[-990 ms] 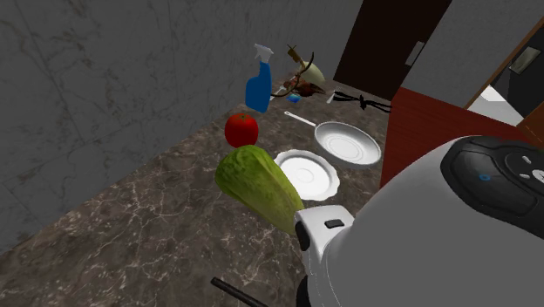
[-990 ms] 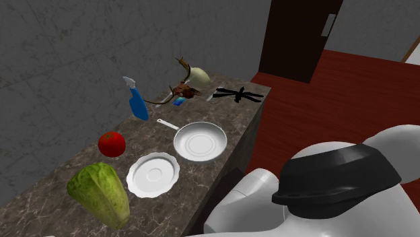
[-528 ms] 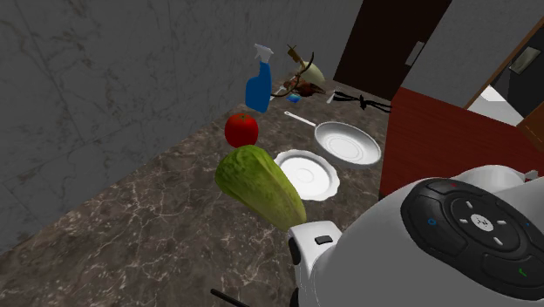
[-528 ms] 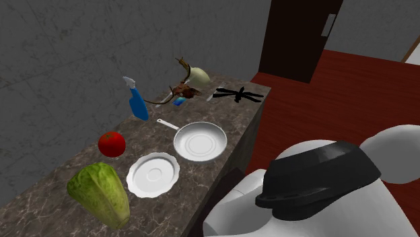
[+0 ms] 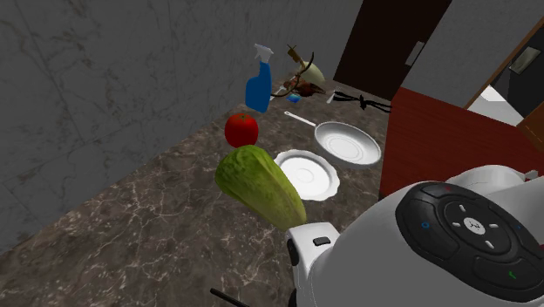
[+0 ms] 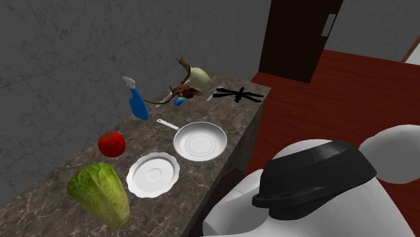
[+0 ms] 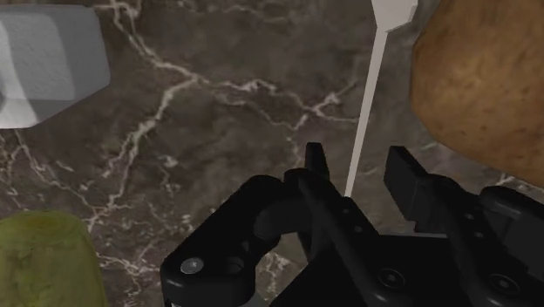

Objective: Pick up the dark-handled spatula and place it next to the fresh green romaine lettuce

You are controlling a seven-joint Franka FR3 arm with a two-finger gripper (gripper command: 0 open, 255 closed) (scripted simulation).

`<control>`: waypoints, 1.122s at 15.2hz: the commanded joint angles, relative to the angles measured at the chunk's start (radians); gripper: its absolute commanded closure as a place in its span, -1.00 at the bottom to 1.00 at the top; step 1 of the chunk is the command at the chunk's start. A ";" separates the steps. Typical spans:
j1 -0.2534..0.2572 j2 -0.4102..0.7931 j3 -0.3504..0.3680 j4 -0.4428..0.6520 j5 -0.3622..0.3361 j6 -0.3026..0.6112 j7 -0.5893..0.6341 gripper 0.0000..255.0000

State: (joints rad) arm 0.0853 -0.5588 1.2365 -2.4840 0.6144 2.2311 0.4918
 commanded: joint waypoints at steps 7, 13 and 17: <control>0.047 -0.041 -0.075 0.026 -0.010 -0.080 0.000 -1.00; 0.076 -0.072 -0.132 0.055 -0.022 -0.148 0.001 -1.00; 0.076 -0.072 -0.132 0.055 -0.022 -0.148 0.001 -1.00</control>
